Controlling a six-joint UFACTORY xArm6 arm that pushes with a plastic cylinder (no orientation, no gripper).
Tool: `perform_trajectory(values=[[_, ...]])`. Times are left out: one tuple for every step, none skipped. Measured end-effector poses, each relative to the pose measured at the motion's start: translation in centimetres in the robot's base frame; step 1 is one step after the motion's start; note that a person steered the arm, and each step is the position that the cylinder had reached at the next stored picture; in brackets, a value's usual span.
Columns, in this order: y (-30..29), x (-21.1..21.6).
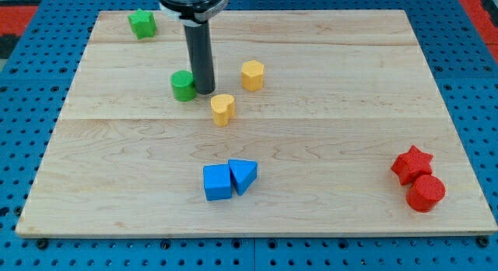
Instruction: Place the green circle at the bottom right of the green star
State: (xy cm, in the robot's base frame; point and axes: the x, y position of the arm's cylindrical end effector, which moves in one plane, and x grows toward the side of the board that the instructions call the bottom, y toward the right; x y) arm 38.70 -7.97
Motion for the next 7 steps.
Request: perform_trajectory(values=[[-1.6, 0.6], [-3.3, 1.0], [-7.6, -1.0], [-10.4, -0.9], [-11.9, 0.3], [-13.6, 0.8], [-15.1, 1.5]])
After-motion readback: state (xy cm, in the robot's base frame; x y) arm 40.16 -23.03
